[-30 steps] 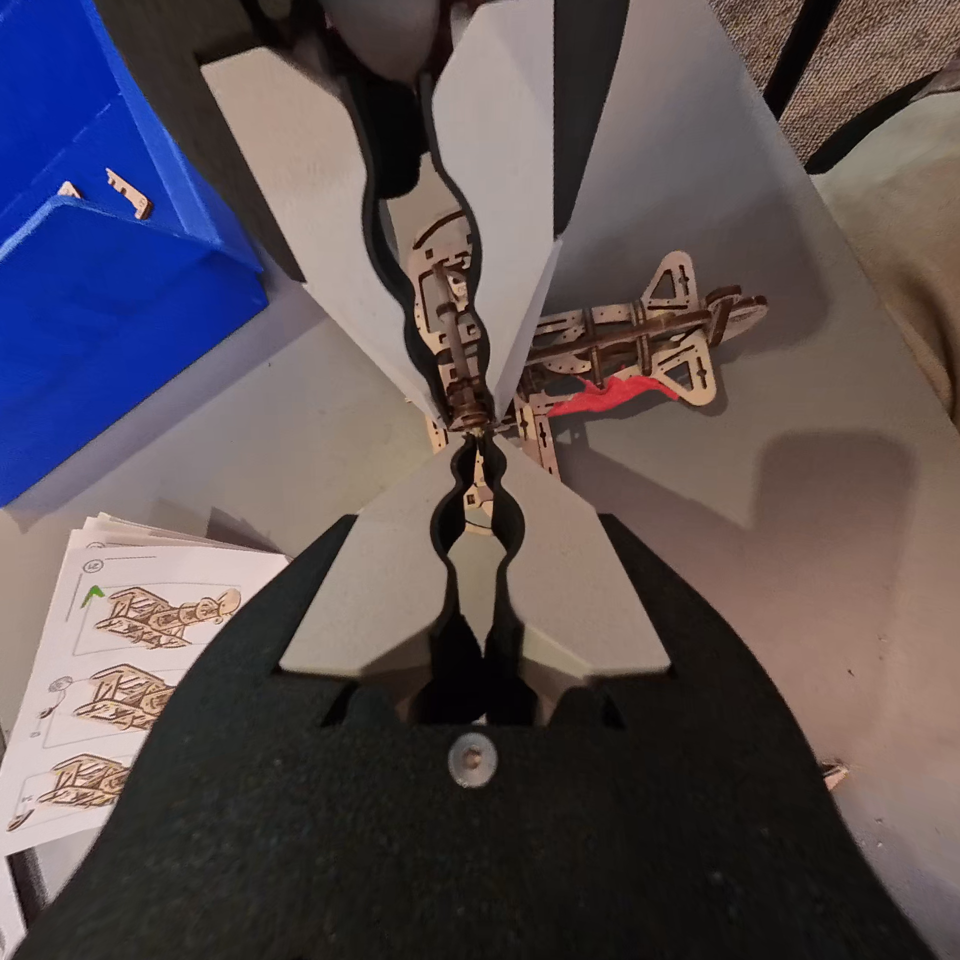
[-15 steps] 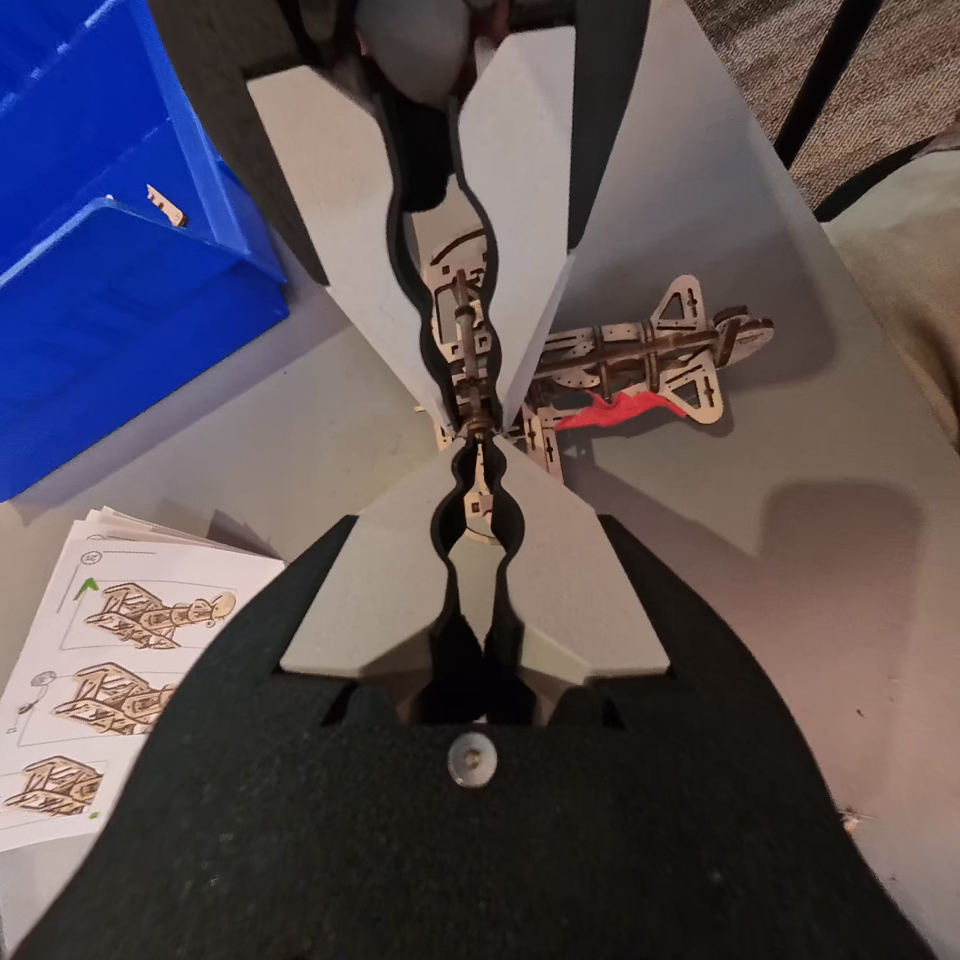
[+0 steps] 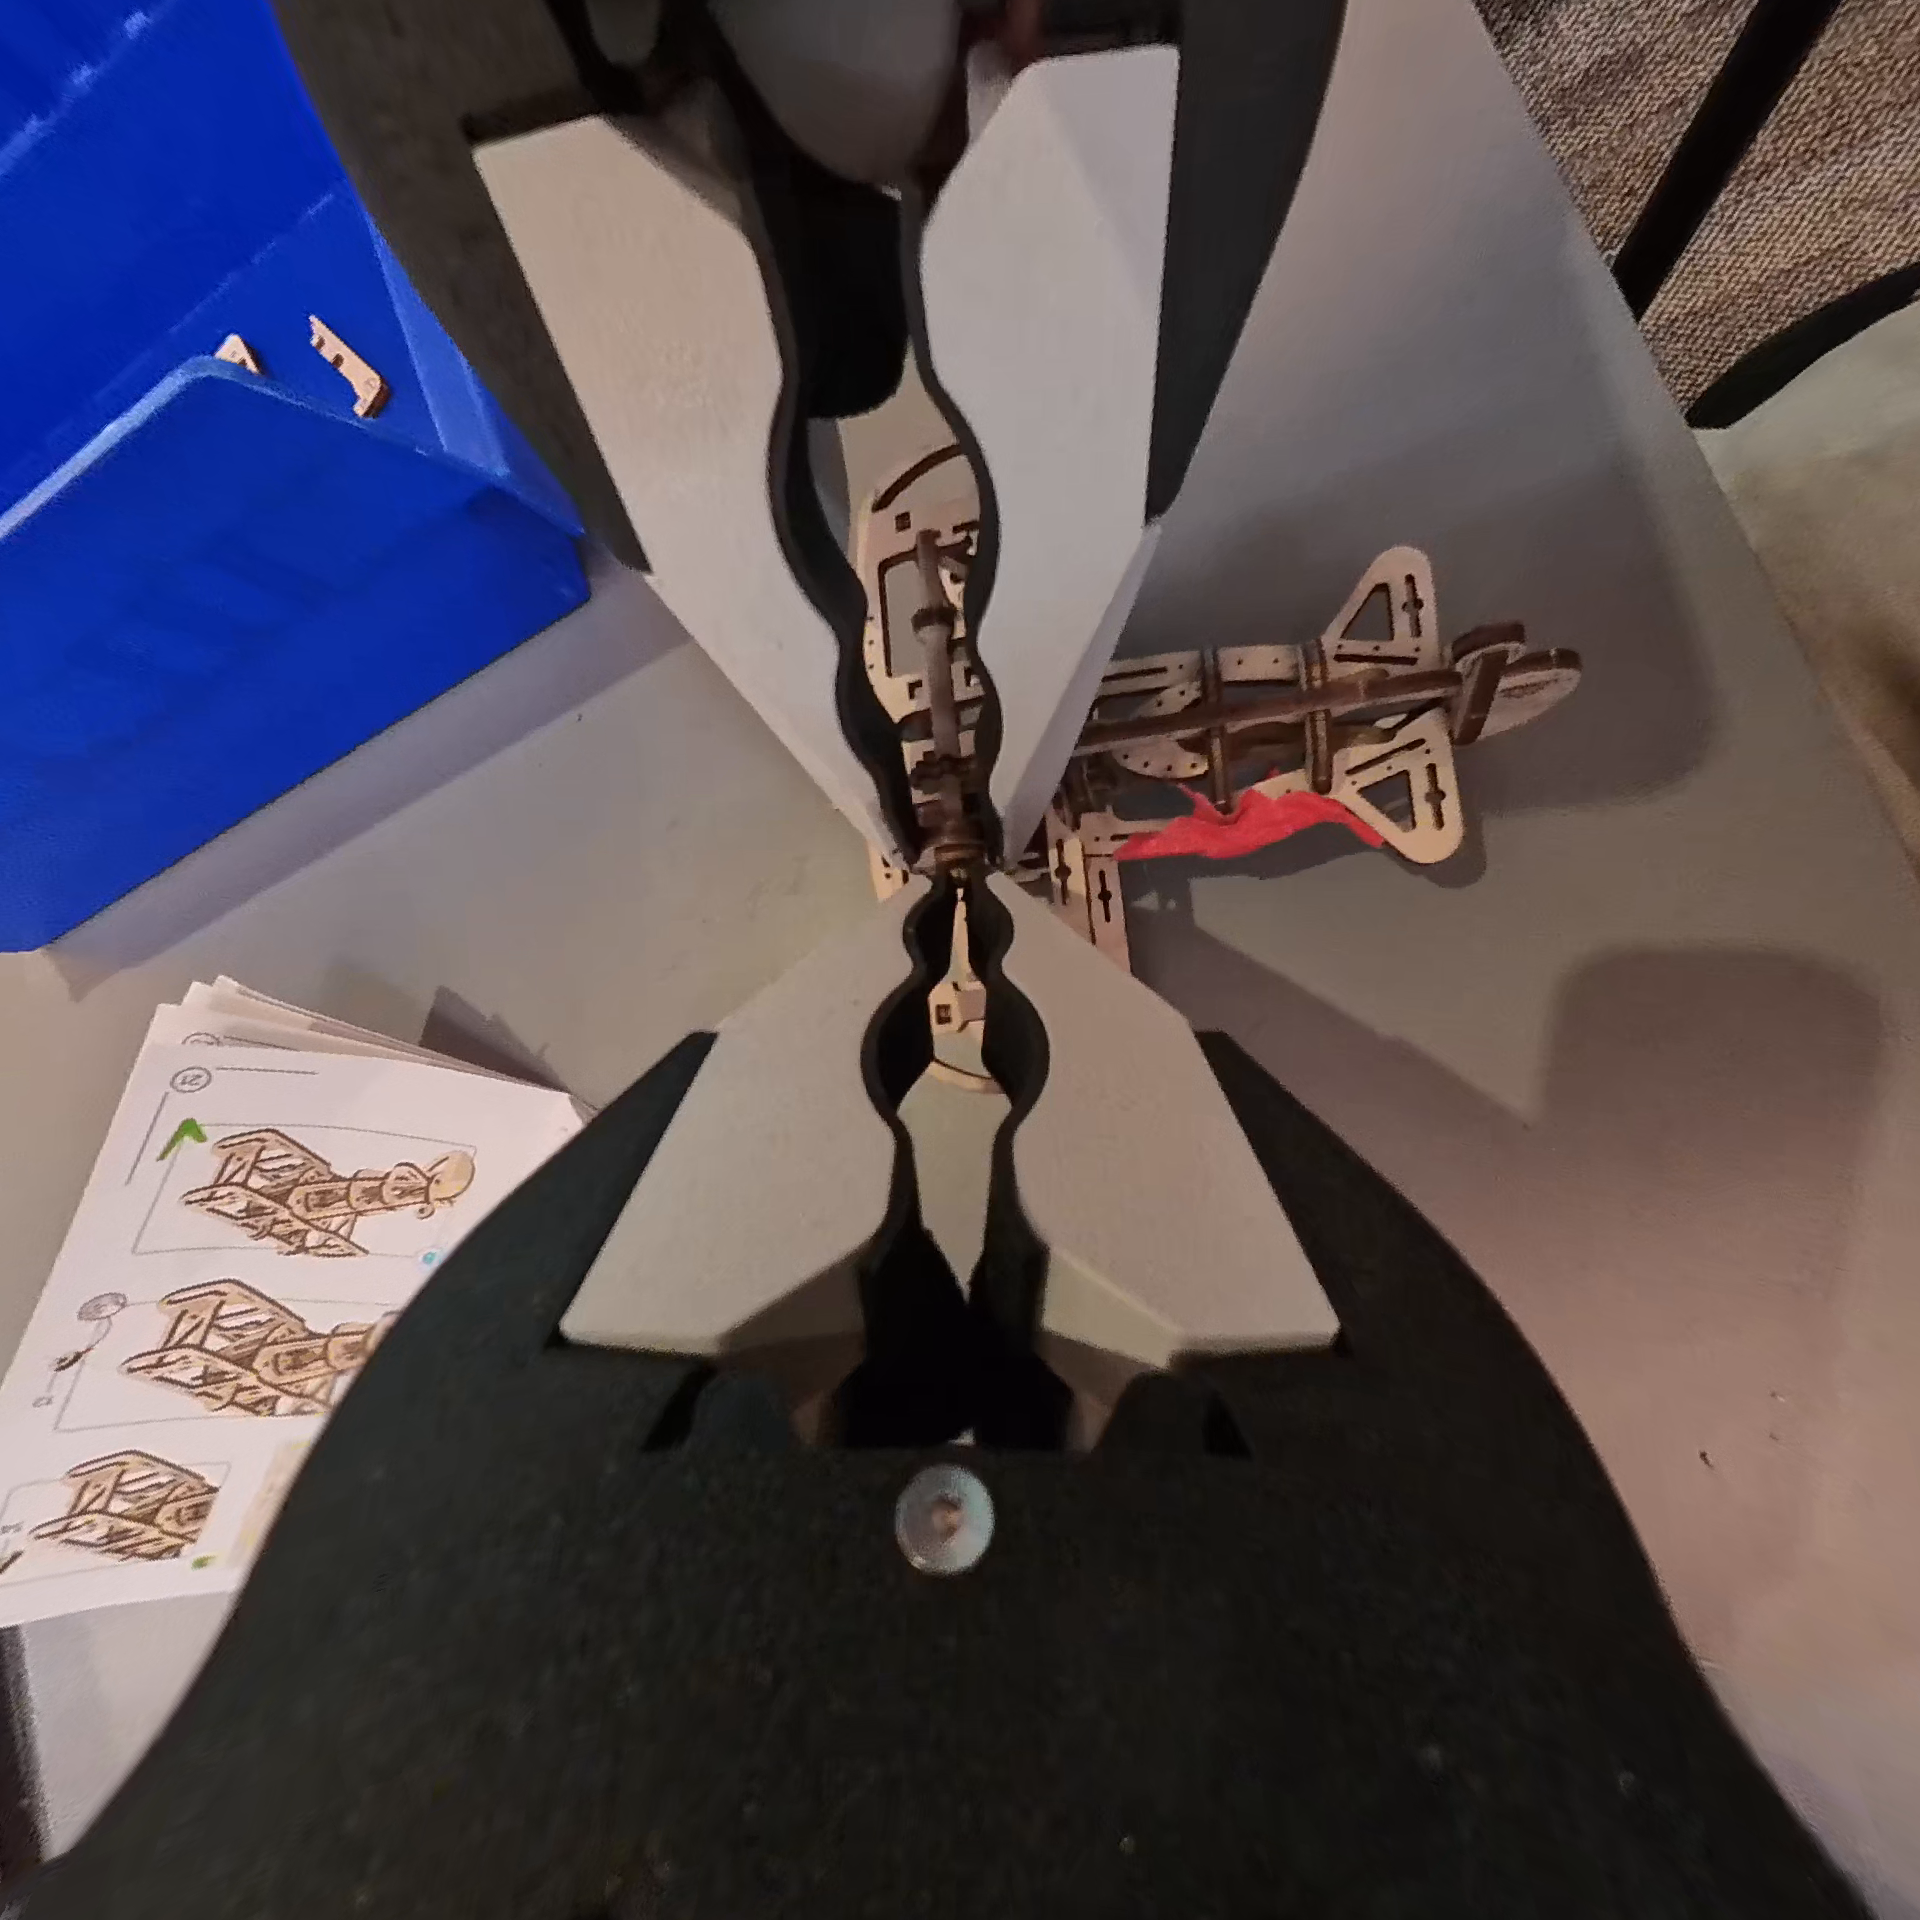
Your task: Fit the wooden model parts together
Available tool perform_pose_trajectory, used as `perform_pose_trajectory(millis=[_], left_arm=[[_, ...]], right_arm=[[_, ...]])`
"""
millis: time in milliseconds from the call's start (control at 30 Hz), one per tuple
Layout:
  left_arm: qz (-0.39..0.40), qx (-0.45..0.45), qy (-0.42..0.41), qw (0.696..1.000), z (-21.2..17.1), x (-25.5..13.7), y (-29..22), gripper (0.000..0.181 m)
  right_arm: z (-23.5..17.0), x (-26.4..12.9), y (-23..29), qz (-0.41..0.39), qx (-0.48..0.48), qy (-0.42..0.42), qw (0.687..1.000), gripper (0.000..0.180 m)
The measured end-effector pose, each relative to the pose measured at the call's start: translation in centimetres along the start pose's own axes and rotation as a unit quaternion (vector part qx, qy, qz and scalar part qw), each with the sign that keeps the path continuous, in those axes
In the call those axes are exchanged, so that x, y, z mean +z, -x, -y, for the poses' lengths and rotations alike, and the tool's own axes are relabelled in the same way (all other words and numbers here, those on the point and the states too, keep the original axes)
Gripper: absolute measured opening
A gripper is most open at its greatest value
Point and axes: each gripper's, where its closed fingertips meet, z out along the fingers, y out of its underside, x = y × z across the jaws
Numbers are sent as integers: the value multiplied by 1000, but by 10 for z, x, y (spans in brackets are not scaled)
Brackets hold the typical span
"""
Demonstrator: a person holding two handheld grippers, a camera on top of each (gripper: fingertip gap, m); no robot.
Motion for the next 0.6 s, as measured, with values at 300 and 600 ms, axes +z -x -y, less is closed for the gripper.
perform_pose_trajectory(millis=[300, 600], left_arm=[[4, -38, -29, 999, 2, -2, 1, 0], [4, -26, -31, 999, 1, -1, -2, 0]], right_arm=[[0, -1, 0, -10, 7, -6, 1000, 12], [9, -14, -4, -9, 44, -58, 997, 27]])
